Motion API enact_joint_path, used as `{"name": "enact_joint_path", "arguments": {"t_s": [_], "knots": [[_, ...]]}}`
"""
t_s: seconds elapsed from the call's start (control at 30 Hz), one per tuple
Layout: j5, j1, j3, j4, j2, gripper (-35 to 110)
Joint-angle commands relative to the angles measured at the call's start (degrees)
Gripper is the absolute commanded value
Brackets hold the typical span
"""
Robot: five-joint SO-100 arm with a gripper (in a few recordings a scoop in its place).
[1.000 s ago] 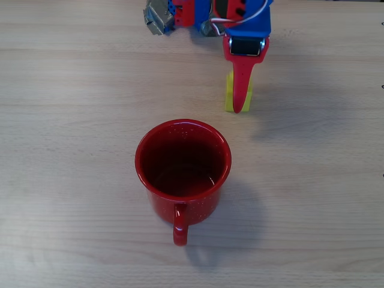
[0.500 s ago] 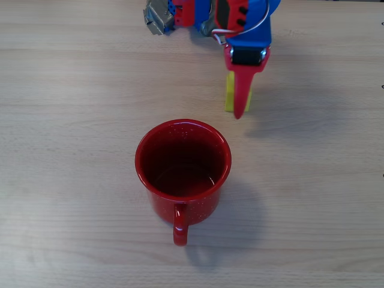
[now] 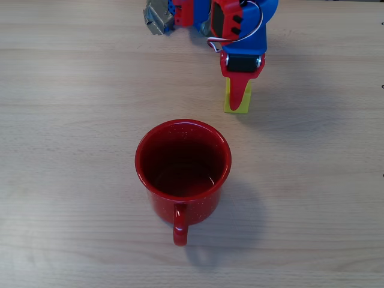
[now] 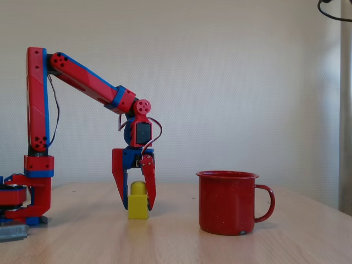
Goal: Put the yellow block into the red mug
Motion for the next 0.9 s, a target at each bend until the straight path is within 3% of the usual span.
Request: {"name": "enact_joint_path", "arguments": {"t_s": [0.0, 0.23, 0.4, 0.63, 0.87], "knots": [[-1.3, 0.1, -1.0, -0.4, 1.8, 1], [-4.0, 0.7, -2.5, 1.8, 5.4, 0], [-6.3, 0.9, -9.8, 9.4, 8.4, 0], [-17.8, 2.1, -17.3, 18.2, 11.9, 0], [-21.6, 8.5, -25.8, 26.6, 16.4, 0]]}}
